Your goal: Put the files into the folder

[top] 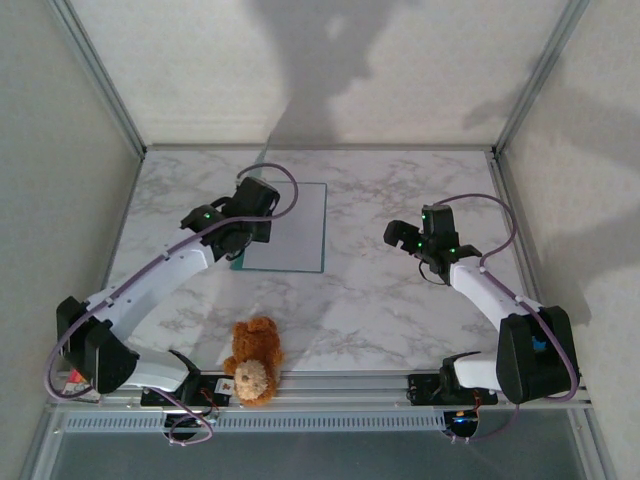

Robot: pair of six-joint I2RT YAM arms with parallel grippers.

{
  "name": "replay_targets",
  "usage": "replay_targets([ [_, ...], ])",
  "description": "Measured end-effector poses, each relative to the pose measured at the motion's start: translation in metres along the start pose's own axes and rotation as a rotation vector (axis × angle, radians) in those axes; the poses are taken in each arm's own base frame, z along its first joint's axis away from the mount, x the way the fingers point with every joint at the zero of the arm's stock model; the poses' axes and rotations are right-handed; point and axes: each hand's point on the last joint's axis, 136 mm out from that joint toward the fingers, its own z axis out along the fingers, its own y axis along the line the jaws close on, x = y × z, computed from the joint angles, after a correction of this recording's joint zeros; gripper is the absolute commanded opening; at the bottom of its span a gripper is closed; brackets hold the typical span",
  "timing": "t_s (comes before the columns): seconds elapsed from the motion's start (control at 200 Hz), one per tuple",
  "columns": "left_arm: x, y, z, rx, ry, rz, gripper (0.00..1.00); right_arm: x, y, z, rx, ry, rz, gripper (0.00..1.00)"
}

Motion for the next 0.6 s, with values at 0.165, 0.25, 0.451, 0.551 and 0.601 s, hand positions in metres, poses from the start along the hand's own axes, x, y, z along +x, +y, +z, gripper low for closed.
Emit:
replay_targets([
  [0.165,0.013,-0.031,0.014,0.084,0.042,0.030,0.09,0.001,-0.001,0.002,0.005,0.008,0.000,0.99],
  [0.25,0.021,-0.049,0.023,0.119,0.070,0.056,0.09,0.002,-0.001,0.005,0.011,0.018,0.001,0.99],
  [0.451,0.050,-0.085,0.045,0.177,0.157,0.123,0.09,0.003,-0.002,0.006,0.017,0.028,0.001,0.99],
  [0.551,0.064,-0.102,0.052,0.197,0.192,0.160,0.13,0.004,-0.003,0.006,0.018,0.029,0.002,0.99],
  [0.601,0.072,-0.111,0.056,0.210,0.208,0.184,0.20,0.004,-0.003,0.006,0.018,0.030,0.003,0.99],
])
